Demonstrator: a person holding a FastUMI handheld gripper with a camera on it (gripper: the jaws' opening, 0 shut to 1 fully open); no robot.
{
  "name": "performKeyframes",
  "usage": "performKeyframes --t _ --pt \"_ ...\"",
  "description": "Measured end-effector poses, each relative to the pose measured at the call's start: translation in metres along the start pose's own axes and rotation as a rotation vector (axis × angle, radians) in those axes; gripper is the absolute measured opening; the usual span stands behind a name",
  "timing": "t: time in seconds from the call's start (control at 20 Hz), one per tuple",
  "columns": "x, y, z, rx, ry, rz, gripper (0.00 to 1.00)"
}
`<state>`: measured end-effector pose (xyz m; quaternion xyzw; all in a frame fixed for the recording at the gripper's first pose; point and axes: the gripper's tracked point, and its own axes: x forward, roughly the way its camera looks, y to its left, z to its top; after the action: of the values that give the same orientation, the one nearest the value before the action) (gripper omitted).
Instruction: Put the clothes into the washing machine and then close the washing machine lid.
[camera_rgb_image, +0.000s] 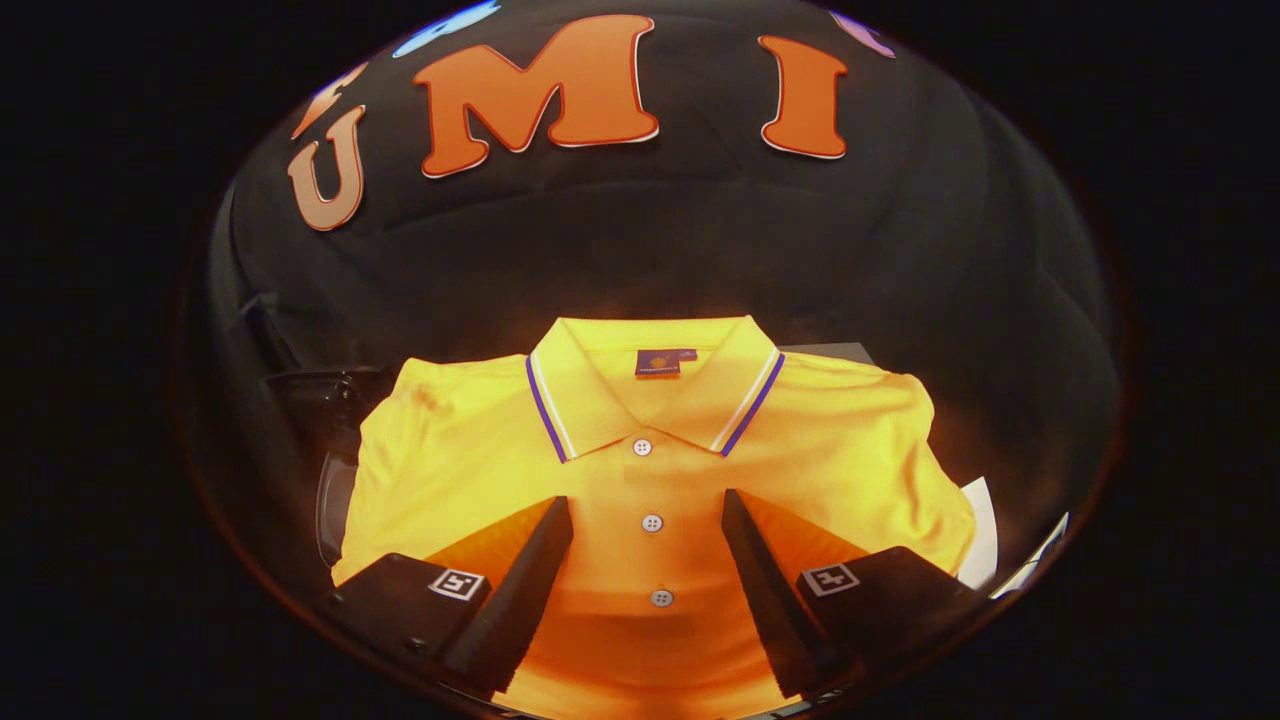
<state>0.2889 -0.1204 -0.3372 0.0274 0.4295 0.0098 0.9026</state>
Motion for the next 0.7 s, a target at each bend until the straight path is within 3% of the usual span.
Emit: performKeyframes --t 0.15,0.25,0.45,0.55,0.6,0.7 --pt "0.001 0.006 0.001 -0.037 0.041 0.024 0.97" --pt "0.001 0.011 0.000 -0.062 0.073 0.051 0.83" --pt "0.002 0.011 0.001 -0.040 0.105 0.057 0.46" --pt "0.000 0.015 0.003 -0.007 0.113 0.066 0.46" --pt "0.000 0.018 0.004 0.016 0.106 0.064 0.27" --pt "0.000 0.016 0.001 0.018 0.106 0.067 0.23"
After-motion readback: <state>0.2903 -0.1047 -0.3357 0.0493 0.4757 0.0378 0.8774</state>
